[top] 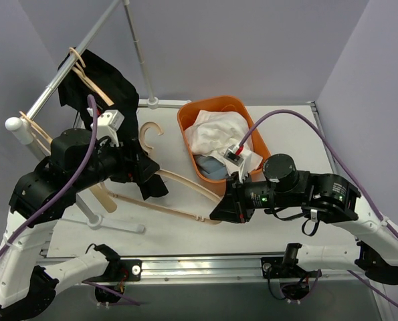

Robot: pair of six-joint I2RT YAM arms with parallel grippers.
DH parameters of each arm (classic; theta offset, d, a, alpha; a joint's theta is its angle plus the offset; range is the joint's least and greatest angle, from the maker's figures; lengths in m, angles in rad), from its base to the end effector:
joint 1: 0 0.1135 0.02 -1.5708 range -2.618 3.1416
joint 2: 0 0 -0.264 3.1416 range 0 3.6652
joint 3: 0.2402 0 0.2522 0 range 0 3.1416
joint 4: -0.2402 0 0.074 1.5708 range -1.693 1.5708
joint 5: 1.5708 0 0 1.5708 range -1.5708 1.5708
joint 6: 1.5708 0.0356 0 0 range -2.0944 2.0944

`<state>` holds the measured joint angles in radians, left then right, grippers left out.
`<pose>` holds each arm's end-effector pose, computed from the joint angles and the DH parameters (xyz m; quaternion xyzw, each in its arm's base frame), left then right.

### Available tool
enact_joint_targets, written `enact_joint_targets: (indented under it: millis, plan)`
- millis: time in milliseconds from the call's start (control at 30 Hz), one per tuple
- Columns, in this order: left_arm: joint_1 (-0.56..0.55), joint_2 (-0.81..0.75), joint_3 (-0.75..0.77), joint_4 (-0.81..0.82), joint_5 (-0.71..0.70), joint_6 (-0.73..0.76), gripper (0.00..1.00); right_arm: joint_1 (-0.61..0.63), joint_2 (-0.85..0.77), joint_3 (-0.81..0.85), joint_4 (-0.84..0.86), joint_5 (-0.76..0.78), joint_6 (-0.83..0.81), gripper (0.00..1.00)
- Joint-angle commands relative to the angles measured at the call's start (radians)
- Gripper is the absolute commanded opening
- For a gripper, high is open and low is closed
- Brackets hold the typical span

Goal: Remove the skirt from the hanger

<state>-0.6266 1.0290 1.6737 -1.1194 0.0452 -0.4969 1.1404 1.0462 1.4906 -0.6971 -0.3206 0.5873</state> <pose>0.1133 -0.0840 0.4848 0.0671 0.8508 -0.2938 0.4306 0.0680 0.1751 0.4745 -0.3071 0.7241 0.5416 0.2967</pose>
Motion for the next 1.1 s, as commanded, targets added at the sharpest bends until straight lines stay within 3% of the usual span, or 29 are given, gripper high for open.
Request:
enact_joint_targets:
  millis: [0,200,700,867,1067]
  plan:
    - [0.001,-0.006,0.056,0.01,0.001,-0.012,0.94,0.005,-0.04,0.051,-0.027,0.095,-0.034,0.0]
    - [0.001,-0.017,0.063,0.007,0.034,-0.044,0.94,0.004,-0.048,0.076,-0.125,0.17,-0.059,0.0]
    - [-0.019,-0.236,-0.38,0.075,0.174,-0.178,1.0,0.004,0.113,0.441,-0.246,0.339,-0.19,0.0]
    - [-0.024,-0.251,-0.388,0.081,0.193,-0.164,1.0,0.004,0.189,0.49,-0.263,0.331,-0.248,0.0]
    - [-0.025,-0.242,-0.301,0.162,0.291,-0.117,1.0,0.004,0.242,0.445,-0.148,0.247,-0.285,0.0]
